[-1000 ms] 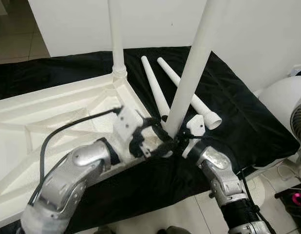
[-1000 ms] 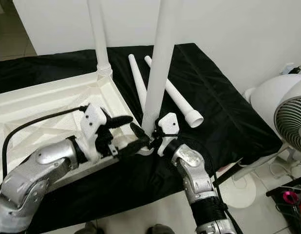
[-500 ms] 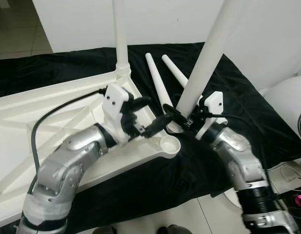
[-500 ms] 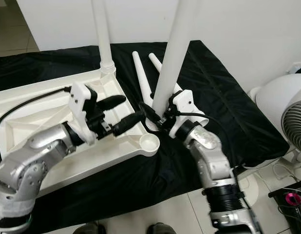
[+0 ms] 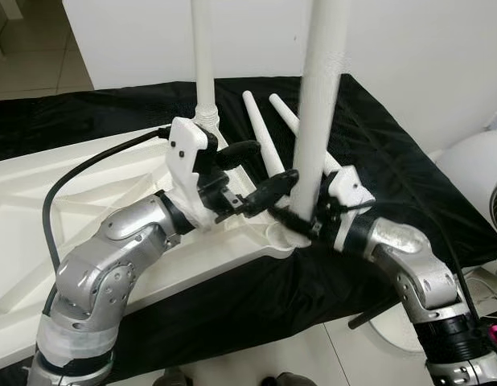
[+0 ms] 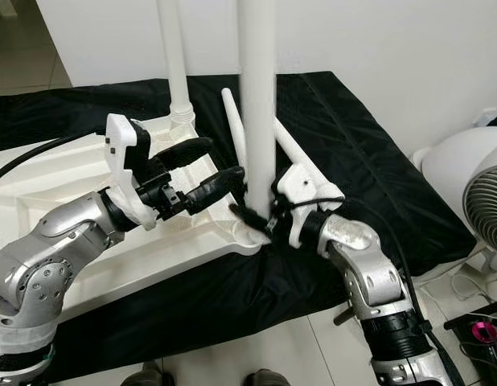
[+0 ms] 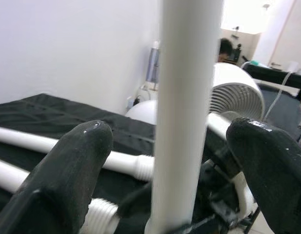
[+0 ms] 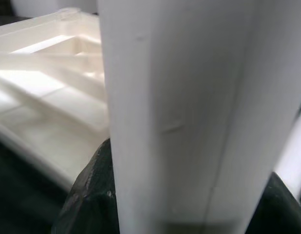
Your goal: Building children table
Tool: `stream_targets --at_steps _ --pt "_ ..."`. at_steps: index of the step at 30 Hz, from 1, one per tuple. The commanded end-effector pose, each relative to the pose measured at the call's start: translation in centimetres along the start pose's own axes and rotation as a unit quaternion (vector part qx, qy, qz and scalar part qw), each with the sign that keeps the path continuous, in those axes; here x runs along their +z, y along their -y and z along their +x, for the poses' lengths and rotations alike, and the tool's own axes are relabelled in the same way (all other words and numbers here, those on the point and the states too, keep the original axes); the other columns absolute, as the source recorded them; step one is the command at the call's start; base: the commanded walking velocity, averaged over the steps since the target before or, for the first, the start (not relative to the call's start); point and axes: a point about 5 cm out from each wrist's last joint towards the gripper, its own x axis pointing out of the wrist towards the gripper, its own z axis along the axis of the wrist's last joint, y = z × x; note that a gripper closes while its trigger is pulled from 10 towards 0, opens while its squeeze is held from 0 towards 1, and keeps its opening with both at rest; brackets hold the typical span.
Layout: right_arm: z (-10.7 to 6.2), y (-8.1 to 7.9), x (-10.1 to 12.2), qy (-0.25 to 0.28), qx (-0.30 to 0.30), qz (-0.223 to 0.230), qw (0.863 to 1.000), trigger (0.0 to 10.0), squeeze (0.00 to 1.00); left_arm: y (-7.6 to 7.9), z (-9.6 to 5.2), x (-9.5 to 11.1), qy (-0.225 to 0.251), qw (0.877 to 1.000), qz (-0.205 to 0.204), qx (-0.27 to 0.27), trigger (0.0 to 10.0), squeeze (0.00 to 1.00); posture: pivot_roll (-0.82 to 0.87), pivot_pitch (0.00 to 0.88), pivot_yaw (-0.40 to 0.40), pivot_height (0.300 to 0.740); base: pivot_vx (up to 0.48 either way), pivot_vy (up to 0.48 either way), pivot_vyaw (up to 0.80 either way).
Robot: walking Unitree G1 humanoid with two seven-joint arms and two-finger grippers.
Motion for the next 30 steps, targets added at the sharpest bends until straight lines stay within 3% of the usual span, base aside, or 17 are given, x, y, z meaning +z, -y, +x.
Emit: stream_targets --at_steps 1,13,25,26,27,30 --pt "0.0 -0.4 0.2 -0.006 0.016 -0.006 1.000 10.0 0.00 0.6 0.4 0.3 -0.002 1.000 0.009 -0.023 10.0 0.00 -0.04 0.011 -0.036 0.740 0.000 0.000 0.00" --pt "-0.2 -2.0 -0.1 -0.050 0.091 0.006 0.995 10.0 0.00 0.2 1.9 1.1 0.006 0.999 0.030 -0.024 10.0 0.00 -0.05 0.000 -0.031 0.740 0.000 0.000 0.00" --pt "-0.5 -2.5 -0.4 -0.072 0.122 -0.001 0.990 10.0 0.00 0.5 2.1 0.9 -0.002 0.999 0.021 -0.032 10.0 0.00 -0.05 0.000 -0.027 0.740 0.000 0.000 0.00" --pt "-0.6 -2.5 -0.4 -0.074 0.123 -0.003 0.990 10.0 0.00 0.7 2.0 0.9 -0.002 0.999 0.011 -0.042 2.4 0.00 -0.05 0.001 -0.027 0.740 0.000 0.000 0.00" --pt "-0.6 -2.4 -0.4 -0.078 0.123 -0.005 0.989 10.0 0.00 0.9 1.9 0.9 0.000 0.999 0.005 -0.050 0.0 0.00 -0.05 0.003 -0.028 0.740 0.000 0.000 0.00" --pt "-0.7 -2.3 -0.4 -0.082 0.123 -0.009 0.989 10.0 0.00 1.0 1.8 0.9 0.000 0.999 0.002 -0.055 0.0 0.00 -0.05 0.005 -0.027 0.740 0.000 0.000 0.00"
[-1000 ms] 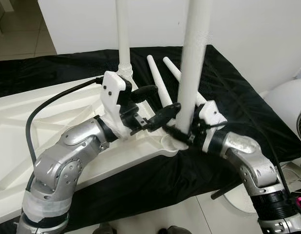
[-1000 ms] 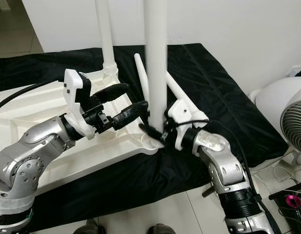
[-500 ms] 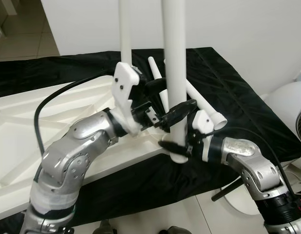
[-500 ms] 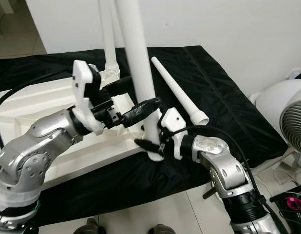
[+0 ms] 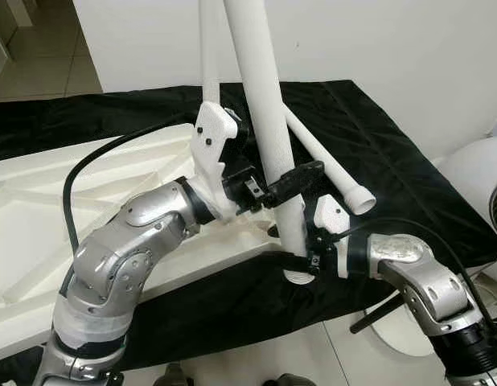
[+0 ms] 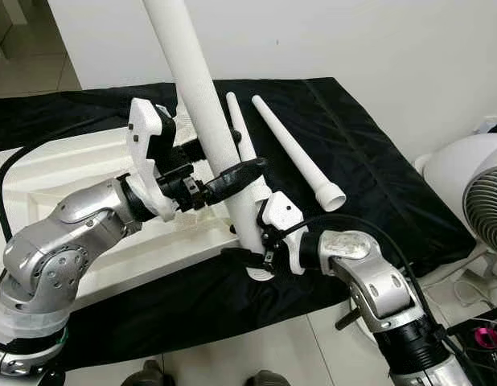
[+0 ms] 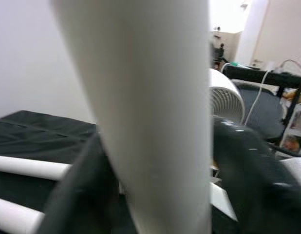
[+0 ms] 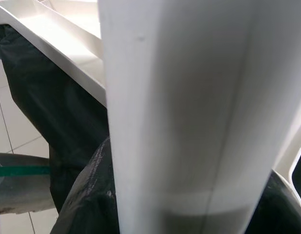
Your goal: Building children table
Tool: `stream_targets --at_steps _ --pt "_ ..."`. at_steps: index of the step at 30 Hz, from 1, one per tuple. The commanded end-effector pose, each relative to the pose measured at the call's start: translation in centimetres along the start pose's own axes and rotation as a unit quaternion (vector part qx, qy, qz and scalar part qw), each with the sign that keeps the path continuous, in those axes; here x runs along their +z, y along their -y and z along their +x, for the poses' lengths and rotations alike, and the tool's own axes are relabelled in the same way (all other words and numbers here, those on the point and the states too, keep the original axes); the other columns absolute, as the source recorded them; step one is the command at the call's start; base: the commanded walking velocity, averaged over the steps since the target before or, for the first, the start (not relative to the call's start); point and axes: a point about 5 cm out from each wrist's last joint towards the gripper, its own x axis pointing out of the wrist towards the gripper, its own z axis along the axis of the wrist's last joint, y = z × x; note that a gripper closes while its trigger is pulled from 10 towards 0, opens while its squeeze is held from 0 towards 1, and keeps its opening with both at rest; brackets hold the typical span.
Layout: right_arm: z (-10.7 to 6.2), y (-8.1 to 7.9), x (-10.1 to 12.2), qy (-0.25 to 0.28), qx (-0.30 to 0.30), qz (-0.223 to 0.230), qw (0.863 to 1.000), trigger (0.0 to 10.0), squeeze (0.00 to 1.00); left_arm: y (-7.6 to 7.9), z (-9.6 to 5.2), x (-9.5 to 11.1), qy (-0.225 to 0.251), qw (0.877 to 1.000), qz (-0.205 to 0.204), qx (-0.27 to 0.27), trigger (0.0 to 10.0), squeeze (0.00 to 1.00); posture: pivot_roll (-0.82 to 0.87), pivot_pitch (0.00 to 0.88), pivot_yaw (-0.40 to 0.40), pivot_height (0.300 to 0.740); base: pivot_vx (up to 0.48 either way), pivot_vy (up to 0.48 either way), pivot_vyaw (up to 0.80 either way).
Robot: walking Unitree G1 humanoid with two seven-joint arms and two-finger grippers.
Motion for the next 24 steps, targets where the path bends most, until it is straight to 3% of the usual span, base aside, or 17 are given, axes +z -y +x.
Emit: stream_targets --at_steps 1,10,11,14,15,18,22,24 --pt "-0.1 0.0 0.4 -0.006 0.004 -0.012 1.000 10.0 0.00 0.5 0.0 0.1 -0.001 1.000 -0.002 -0.018 0.0 0.00 -0.04 0.007 -0.027 0.740 0.000 0.000 0.00" --pt "0.0 0.4 0.4 -0.010 -0.005 -0.019 1.000 10.0 0.00 0.6 -0.1 0.3 -0.001 1.000 -0.004 -0.020 0.0 0.00 -0.04 0.016 -0.025 0.740 0.000 0.000 0.00" --pt "0.1 0.6 0.5 -0.006 -0.013 -0.020 1.000 10.0 0.00 0.3 0.1 0.3 -0.010 1.000 0.004 -0.005 10.0 0.00 -0.03 0.023 -0.022 0.740 0.000 0.000 0.00" --pt "0.3 1.1 0.8 0.004 -0.026 -0.019 0.999 10.0 0.00 -0.2 0.5 0.3 -0.028 1.000 0.004 0.014 10.0 0.00 -0.04 0.021 -0.020 0.740 0.000 0.000 0.00" --pt "0.4 1.5 1.0 0.013 -0.043 -0.020 0.999 10.0 1.00 -0.4 0.6 0.4 -0.032 0.999 0.006 0.021 10.0 0.00 -0.04 0.017 -0.018 0.740 0.000 0.000 0.00" --pt "0.5 2.4 1.5 0.029 -0.072 -0.013 0.997 10.0 1.00 -1.0 0.9 0.8 -0.032 0.999 0.005 0.038 10.0 0.00 -0.04 0.017 -0.018 0.740 0.000 0.000 0.00" --pt "0.5 2.5 2.1 0.044 -0.080 -0.026 0.996 10.0 1.00 -2.1 1.3 1.2 -0.031 0.997 -0.003 0.064 10.0 0.00 -0.05 0.009 -0.015 0.740 0.000 0.000 0.00" --pt "0.6 3.9 3.2 0.064 -0.131 -0.039 0.989 10.0 1.00 -4.0 2.1 2.3 -0.016 0.995 0.006 0.101 10.0 0.00 -0.07 0.000 -0.004 0.740 0.000 0.000 0.00"
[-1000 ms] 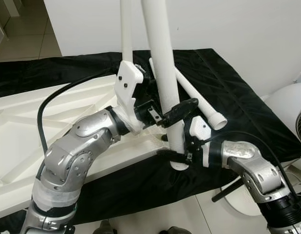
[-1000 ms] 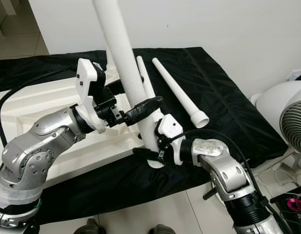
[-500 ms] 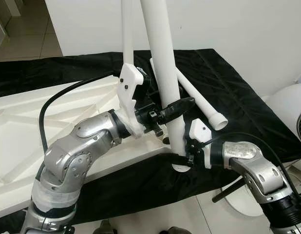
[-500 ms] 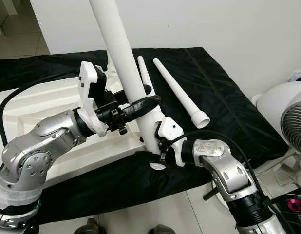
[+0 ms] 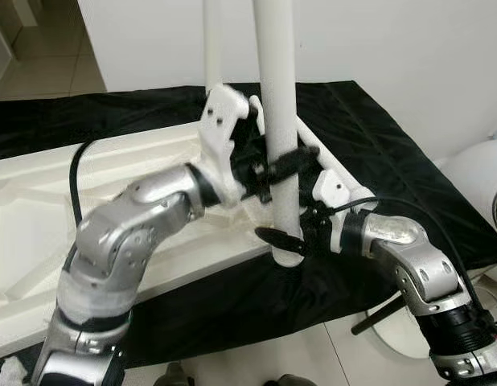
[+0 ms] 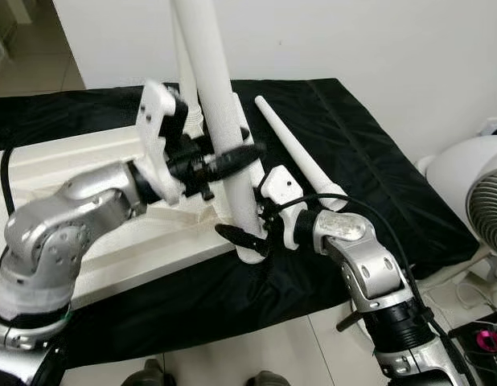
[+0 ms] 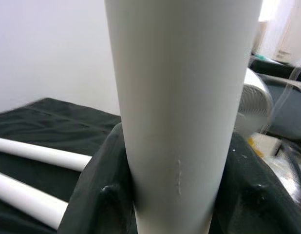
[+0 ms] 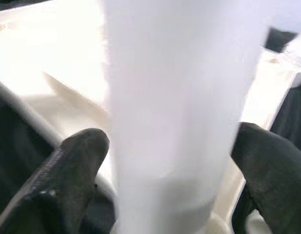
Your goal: Building children table
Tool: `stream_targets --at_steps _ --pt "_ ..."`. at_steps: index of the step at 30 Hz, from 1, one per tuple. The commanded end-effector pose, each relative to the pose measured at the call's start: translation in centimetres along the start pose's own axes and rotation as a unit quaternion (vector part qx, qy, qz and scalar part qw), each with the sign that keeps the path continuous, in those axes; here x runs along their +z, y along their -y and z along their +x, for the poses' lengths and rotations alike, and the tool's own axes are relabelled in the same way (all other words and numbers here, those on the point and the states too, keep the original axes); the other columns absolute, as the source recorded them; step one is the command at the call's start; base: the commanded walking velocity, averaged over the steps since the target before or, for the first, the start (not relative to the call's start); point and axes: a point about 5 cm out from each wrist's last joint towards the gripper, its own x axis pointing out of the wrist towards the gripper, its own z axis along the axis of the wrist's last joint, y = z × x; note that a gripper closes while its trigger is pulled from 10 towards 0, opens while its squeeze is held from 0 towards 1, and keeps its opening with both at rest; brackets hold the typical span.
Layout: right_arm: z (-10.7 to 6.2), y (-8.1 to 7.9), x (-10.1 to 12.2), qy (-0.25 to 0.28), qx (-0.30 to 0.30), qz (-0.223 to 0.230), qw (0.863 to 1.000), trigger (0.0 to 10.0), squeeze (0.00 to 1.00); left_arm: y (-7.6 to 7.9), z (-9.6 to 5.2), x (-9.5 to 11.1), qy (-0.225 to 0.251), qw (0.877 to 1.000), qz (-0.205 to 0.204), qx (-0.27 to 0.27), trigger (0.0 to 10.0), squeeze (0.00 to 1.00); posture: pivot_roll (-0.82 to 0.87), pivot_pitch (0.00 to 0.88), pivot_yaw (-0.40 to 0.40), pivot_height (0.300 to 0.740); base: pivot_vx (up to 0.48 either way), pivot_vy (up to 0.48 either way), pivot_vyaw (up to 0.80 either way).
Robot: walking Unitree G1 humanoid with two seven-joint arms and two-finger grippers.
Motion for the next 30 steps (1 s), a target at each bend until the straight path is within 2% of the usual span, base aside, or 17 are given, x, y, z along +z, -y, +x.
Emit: stream_targets --at_steps 1,2,4,5,7,9,10,12,15,16,19,20,22,23,24,25,30 --pt "0.1 1.4 1.1 0.022 -0.049 -0.021 0.998 10.0 1.00 -1.5 0.5 1.3 0.018 0.998 0.016 0.051 10.0 0.00 -0.07 0.000 -0.004 0.740 0.000 0.000 0.00" --pt "0.3 1.8 1.5 0.032 -0.063 -0.024 0.997 10.0 0.18 -2.2 0.9 1.9 0.019 0.997 0.022 0.065 10.0 0.00 -0.07 0.000 -0.001 0.740 0.000 0.000 0.00" --pt "0.5 1.9 1.8 0.037 -0.069 -0.025 0.997 10.0 0.18 -2.5 1.1 2.2 0.019 0.997 0.025 0.073 10.0 0.00 -0.07 0.000 -0.001 0.740 0.000 0.000 0.00" --pt "0.8 2.2 2.0 0.044 -0.080 -0.027 0.995 10.0 0.00 -3.1 1.4 2.8 0.010 0.995 0.036 0.091 10.0 0.00 -0.07 0.000 0.005 0.740 0.000 0.000 0.00" --pt "0.8 2.2 2.0 0.044 -0.080 -0.027 0.995 10.0 0.00 -3.1 1.4 2.8 0.010 0.995 0.036 0.091 10.0 0.00 -0.07 0.000 0.005 0.740 0.000 0.000 0.00" --pt "1.5 2.9 2.5 0.060 -0.110 -0.032 0.992 10.0 0.00 -3.9 2.0 4.3 0.007 0.993 0.045 0.106 10.0 0.00 -0.06 0.000 0.015 0.740 0.000 0.000 0.00" --pt "1.5 2.9 2.5 0.060 -0.110 -0.032 0.992 10.0 0.00 -3.9 2.0 4.3 0.007 0.993 0.045 0.106 10.0 0.00 -0.06 0.000 0.015 0.740 0.000 0.000 0.00" --pt "2.5 3.8 3.1 0.080 -0.158 -0.030 0.984 10.0 0.00 -4.1 2.7 5.4 0.015 0.993 0.049 0.109 10.0 0.00 -0.06 0.000 0.022 0.740 0.000 0.000 0.00" --pt "2.7 4.0 3.3 0.086 -0.173 -0.028 0.981 10.0 0.00 -4.1 3.0 5.6 0.016 0.993 0.047 0.111 10.0 0.00 -0.06 0.000 0.025 0.740 0.000 0.000 0.00" --pt "3.1 4.3 3.5 0.094 -0.200 -0.028 0.975 10.0 0.00 -4.3 3.4 5.7 0.016 0.992 0.045 0.118 10.0 0.00 -0.06 0.000 0.027 0.740 0.000 0.000 0.00" --pt "3.4 4.5 3.6 0.099 -0.221 -0.027 0.970 10.0 0.00 -4.3 3.8 5.8 0.016 0.991 0.043 0.125 10.0 0.00 -0.06 0.000 0.028 0.740 0.000 0.000 0.00" --pt "3.8 4.8 3.6 0.106 -0.249 -0.023 0.962 10.0 0.00 -4.3 4.2 6.0 0.018 0.990 0.041 0.133 10.0 0.00 -0.06 0.000 0.028 0.740 0.000 0.000 0.00" --pt "3.8 4.8 3.6 0.106 -0.249 -0.023 0.962 10.0 0.00 -4.3 4.2 6.0 0.018 0.990 0.041 0.133 10.0 0.00 -0.06 0.000 0.028 0.740 0.000 0.000 0.00" --pt "4.1 4.9 3.5 0.113 -0.270 -0.016 0.956 10.0 0.00 -4.2 4.6 6.3 0.024 0.989 0.039 0.140 10.0 0.00 -0.05 0.000 0.029 0.740 0.000 0.000 0.00" --pt "4.1 4.9 3.5 0.113 -0.270 -0.016 0.956 10.0 0.00 -4.2 4.6 6.3 0.024 0.989 0.039 0.140 10.0 0.00 -0.05 0.000 0.029 0.740 0.000 0.000 0.00" --pt "4.5 5.0 3.4 0.115 -0.293 -0.013 0.949 10.0 0.00 -4.0 5.0 6.5 0.029 0.988 0.037 0.148 10.0 0.00 -0.05 0.000 0.031 0.740 0.000 0.000 0.00" --pt "5.8 5.4 3.2 0.104 -0.350 -0.010 0.931 10.0 0.00 -3.7 5.7 7.0 0.041 0.984 0.043 0.170 10.0 0.00 -0.04 0.000 0.022 0.740 0.000 0.000 0.00"
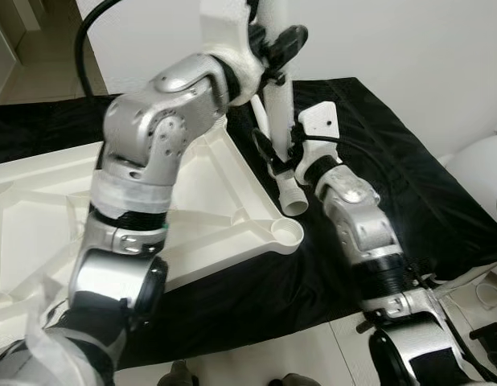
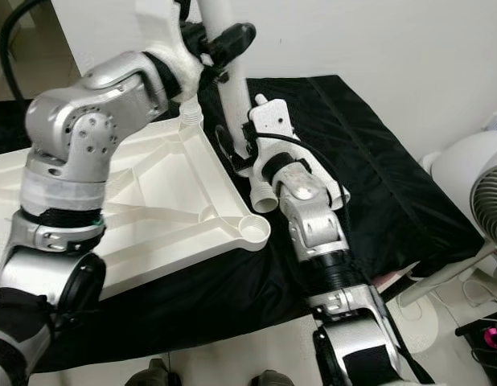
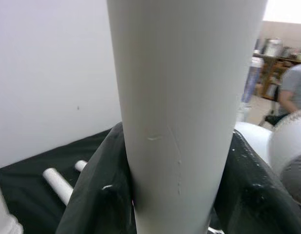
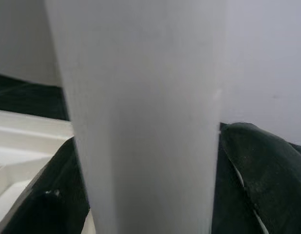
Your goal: Building children table
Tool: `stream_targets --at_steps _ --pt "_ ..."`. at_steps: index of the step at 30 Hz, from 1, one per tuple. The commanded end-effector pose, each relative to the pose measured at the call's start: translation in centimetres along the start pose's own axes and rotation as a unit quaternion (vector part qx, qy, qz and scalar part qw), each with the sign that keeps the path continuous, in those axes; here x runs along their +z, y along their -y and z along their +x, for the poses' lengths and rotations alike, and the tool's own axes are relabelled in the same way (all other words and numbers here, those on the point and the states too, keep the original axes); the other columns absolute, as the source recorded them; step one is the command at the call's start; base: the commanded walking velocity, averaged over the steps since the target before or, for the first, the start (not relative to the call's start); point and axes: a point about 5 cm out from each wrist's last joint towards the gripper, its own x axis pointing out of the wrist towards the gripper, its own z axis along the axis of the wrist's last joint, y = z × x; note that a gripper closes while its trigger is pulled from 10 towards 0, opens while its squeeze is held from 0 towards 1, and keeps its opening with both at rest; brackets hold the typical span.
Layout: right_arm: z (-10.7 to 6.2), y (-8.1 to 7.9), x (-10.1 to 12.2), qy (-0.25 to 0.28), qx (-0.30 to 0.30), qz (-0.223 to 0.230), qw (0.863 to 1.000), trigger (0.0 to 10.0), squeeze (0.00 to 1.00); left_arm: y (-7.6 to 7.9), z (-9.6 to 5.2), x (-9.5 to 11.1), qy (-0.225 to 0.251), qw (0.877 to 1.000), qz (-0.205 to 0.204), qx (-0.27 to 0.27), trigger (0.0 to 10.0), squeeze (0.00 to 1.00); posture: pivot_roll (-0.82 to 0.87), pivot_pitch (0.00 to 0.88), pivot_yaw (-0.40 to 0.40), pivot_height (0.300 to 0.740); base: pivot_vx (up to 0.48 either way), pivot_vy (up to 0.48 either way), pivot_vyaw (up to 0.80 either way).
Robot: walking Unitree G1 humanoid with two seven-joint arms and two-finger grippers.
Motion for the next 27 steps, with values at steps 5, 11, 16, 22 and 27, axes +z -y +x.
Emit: stream_targets --at_steps 5,11,16,22,27 --pt "1.0 -0.5 -0.3 -0.011 -0.046 -0.020 0.999 10.0 0.00 0.4 0.3 0.6 0.011 1.000 0.016 0.010 10.0 0.00 -0.03 0.000 0.021 0.740 0.000 0.000 0.00" --pt "1.7 -1.0 0.0 -0.009 -0.079 -0.023 0.997 10.0 0.00 0.5 0.5 0.2 0.004 1.000 0.009 0.013 10.0 0.00 -0.03 0.000 0.021 0.740 0.000 0.000 0.00" --pt "1.9 -0.7 0.5 0.008 -0.108 -0.019 0.994 10.0 0.00 0.7 0.6 0.3 0.006 1.000 0.003 0.016 10.0 0.00 -0.03 0.000 0.018 0.740 0.000 0.000 0.00" --pt "2.1 -1.2 0.6 0.014 -0.108 -0.025 0.994 9.3 0.00 0.9 0.6 0.5 0.009 1.000 0.001 0.017 10.0 0.00 -0.03 0.000 0.017 0.740 0.000 0.000 0.00" --pt "2.0 -1.6 0.3 0.012 -0.102 -0.020 0.994 0.0 0.00 1.0 0.6 0.6 0.011 1.000 0.000 0.014 10.0 0.00 -0.04 0.000 0.017 0.740 0.000 0.000 0.00"
